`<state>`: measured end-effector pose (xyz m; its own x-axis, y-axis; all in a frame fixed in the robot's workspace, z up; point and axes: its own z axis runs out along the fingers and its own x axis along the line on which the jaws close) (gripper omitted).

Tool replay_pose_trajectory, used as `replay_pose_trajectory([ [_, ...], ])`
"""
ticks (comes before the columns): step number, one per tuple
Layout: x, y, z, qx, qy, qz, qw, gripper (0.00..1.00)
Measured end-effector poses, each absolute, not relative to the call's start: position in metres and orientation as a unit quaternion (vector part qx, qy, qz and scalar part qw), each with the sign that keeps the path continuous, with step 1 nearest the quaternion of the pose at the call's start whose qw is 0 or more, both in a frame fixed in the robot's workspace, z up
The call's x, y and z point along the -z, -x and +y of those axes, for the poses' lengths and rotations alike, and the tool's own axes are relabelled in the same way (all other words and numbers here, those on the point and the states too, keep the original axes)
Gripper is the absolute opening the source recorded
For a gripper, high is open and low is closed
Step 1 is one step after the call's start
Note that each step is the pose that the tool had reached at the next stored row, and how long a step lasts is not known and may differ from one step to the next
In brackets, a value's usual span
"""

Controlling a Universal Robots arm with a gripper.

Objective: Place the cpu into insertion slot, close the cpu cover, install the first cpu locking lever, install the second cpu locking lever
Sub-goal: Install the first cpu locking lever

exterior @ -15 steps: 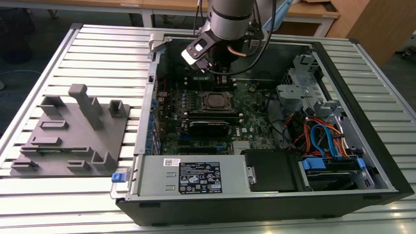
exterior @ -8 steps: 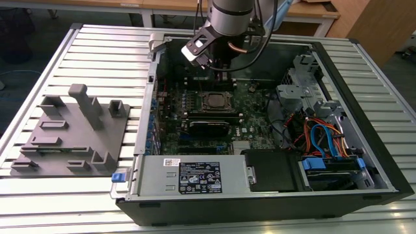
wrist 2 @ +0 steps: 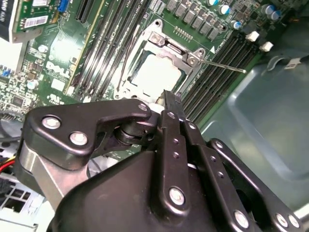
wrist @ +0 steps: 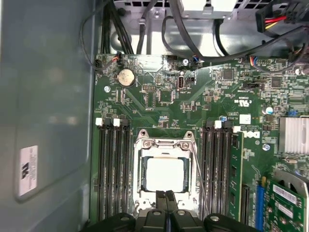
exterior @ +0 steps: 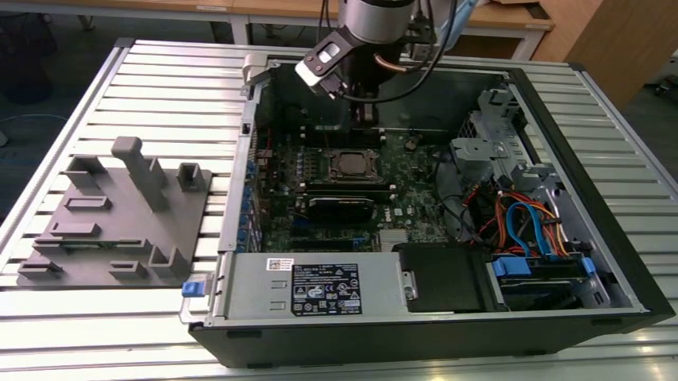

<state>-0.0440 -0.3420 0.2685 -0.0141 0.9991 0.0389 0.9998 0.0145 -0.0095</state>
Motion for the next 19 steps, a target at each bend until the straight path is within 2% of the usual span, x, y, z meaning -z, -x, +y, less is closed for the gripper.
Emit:
replay_pose_trajectory([
  [9, -0.286, 0.044, -0.342, 0.010, 0.702, -0.712, 0.017, 0.10],
  [19, -0.286, 0.044, -0.342, 0.010, 0.686, -0.728, 0.018, 0.10],
])
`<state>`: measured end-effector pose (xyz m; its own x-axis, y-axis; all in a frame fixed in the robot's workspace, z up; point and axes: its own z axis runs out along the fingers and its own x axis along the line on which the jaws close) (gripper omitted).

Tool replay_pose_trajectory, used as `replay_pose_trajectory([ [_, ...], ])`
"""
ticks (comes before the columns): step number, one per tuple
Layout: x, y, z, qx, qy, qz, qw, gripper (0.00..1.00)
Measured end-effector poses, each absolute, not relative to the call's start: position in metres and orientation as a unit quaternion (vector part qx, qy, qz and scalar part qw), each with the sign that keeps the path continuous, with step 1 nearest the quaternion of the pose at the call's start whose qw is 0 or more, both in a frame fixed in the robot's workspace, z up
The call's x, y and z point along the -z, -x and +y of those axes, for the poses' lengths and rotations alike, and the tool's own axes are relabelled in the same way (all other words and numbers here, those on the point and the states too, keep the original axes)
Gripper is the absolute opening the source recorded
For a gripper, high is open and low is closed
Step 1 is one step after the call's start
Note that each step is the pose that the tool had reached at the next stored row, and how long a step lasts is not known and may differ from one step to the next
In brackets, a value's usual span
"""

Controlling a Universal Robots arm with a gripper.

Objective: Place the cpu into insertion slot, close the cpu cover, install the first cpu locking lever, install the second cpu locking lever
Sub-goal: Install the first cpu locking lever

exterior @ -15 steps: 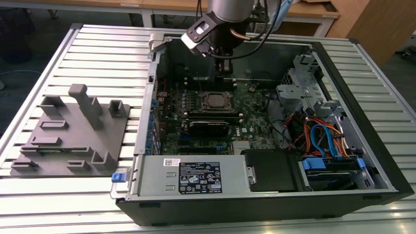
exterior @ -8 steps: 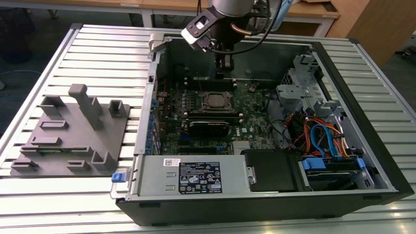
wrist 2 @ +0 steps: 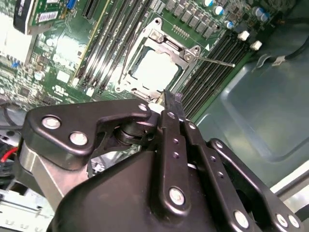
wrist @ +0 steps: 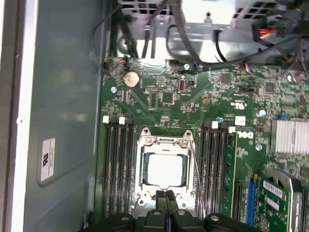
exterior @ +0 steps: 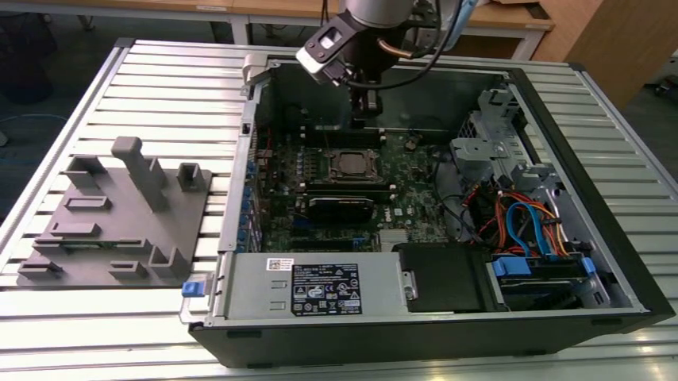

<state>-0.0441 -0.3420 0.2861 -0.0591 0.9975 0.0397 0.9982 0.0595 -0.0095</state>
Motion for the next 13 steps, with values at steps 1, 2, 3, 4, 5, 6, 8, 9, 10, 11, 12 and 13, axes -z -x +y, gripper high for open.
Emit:
replay_pose_trajectory([
  [1, -0.2859, 0.0441, -0.3420, 0.010, 0.679, -0.734, 0.018, 0.10],
  [2, -0.2857, 0.0441, -0.3420, 0.010, 0.672, -0.740, 0.018, 0.10],
  [3, -0.2855, 0.0441, -0.3420, 0.010, 0.665, -0.746, 0.018, 0.10],
  [4, -0.2853, 0.0441, -0.3420, 0.009, 0.658, -0.752, 0.018, 0.10],
  [5, -0.2850, 0.0441, -0.3420, 0.009, 0.652, -0.758, 0.018, 0.10],
  [6, -0.2847, 0.0441, -0.3420, 0.009, 0.645, -0.764, 0.018, 0.10],
  [8, -0.2837, 0.0441, -0.3420, 0.009, 0.631, -0.776, 0.018, 0.10],
  [9, -0.2829, 0.0441, -0.3420, 0.009, 0.625, -0.781, 0.018, 0.10],
  [10, -0.2820, 0.0442, -0.3420, 0.009, 0.621, -0.783, 0.018, 0.10],
  [11, -0.2809, 0.0445, -0.3420, 0.009, 0.619, -0.785, 0.018, 0.10],
  [12, -0.2800, 0.0449, -0.3420, 0.009, 0.617, -0.787, 0.018, 0.10],
  [13, -0.2791, 0.0454, -0.3420, 0.009, 0.614, -0.789, 0.018, 0.10],
])
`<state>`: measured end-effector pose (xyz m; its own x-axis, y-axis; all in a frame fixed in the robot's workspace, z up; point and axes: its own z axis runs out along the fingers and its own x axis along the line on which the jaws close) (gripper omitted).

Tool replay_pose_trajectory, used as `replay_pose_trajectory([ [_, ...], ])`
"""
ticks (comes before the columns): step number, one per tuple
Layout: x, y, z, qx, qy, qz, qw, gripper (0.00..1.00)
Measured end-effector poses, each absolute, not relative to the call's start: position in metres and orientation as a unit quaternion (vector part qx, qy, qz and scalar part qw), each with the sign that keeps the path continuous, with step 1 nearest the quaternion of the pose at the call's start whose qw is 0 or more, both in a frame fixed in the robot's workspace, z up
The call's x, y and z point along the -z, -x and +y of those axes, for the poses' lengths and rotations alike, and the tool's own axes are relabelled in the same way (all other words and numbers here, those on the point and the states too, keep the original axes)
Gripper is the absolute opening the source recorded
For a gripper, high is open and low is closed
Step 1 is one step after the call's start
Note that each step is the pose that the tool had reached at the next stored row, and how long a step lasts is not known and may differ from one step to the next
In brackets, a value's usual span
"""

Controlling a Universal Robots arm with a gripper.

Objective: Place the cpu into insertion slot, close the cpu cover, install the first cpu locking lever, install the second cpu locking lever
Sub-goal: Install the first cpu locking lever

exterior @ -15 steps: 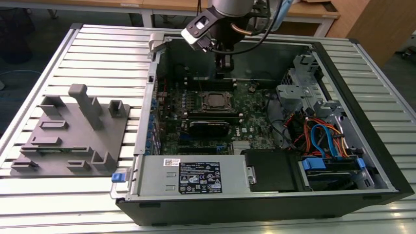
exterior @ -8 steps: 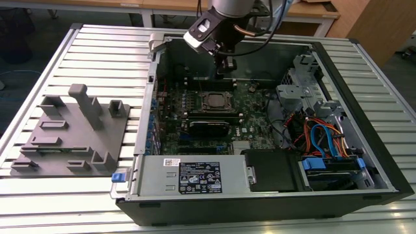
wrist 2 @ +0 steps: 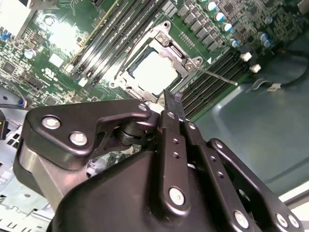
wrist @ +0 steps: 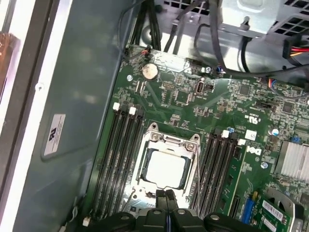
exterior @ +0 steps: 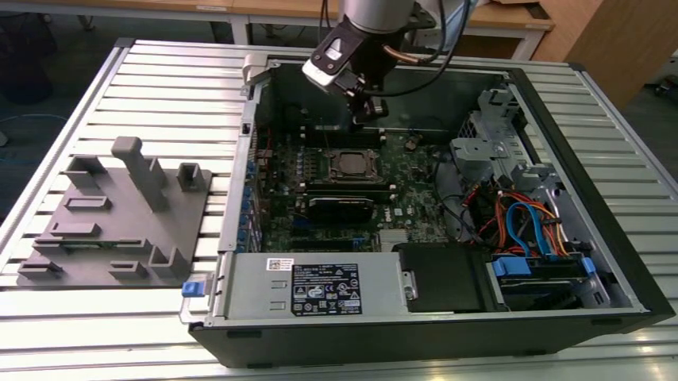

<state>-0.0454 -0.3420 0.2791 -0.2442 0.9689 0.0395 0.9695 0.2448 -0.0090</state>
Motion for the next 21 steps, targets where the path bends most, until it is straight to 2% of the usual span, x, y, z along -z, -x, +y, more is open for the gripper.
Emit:
replay_pose_trajectory([
  [21, -0.2713, 0.0459, -0.3420, 0.005, 0.465, -0.885, 0.020, 0.10],
])
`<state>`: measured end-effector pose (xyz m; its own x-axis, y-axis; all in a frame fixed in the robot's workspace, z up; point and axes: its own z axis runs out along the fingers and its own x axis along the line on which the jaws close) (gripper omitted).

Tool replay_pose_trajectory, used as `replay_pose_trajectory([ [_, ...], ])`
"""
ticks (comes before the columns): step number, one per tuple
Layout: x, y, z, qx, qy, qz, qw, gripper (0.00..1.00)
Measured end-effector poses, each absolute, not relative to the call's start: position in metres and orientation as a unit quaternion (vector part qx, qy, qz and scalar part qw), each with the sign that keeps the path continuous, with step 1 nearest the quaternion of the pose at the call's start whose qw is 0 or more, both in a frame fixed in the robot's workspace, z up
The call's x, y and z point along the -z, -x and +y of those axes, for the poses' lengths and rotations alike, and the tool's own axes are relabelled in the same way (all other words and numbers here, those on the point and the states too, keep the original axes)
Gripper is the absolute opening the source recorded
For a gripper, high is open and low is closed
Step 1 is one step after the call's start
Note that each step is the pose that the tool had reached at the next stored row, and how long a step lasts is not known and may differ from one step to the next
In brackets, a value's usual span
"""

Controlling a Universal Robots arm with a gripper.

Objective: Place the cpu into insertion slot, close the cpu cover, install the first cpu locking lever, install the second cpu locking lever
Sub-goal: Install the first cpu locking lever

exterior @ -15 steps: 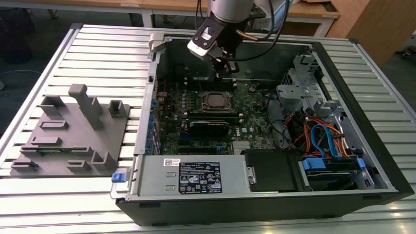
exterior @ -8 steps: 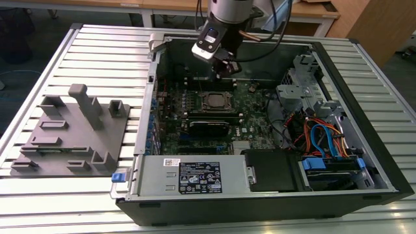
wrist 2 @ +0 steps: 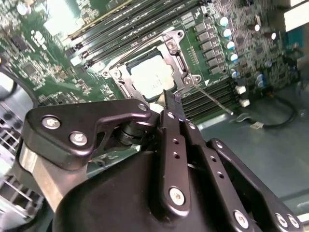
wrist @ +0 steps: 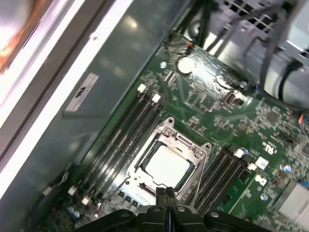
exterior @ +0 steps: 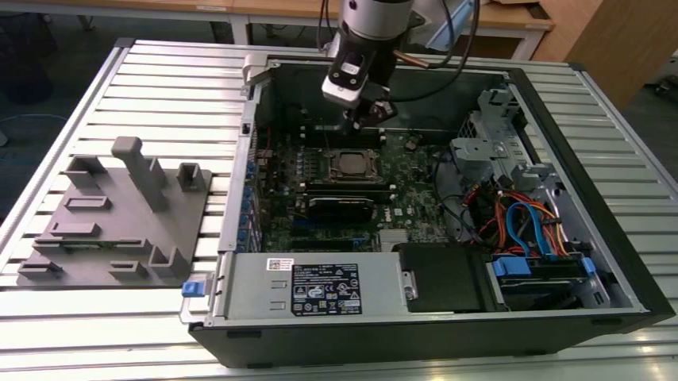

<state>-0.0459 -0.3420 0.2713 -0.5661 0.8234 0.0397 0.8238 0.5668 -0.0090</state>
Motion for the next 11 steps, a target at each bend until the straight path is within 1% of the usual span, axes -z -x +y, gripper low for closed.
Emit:
replay_pose_trajectory([
  [11, -0.2680, 0.0459, -0.3420, 0.003, 0.374, -0.927, 0.020, 0.10],
])
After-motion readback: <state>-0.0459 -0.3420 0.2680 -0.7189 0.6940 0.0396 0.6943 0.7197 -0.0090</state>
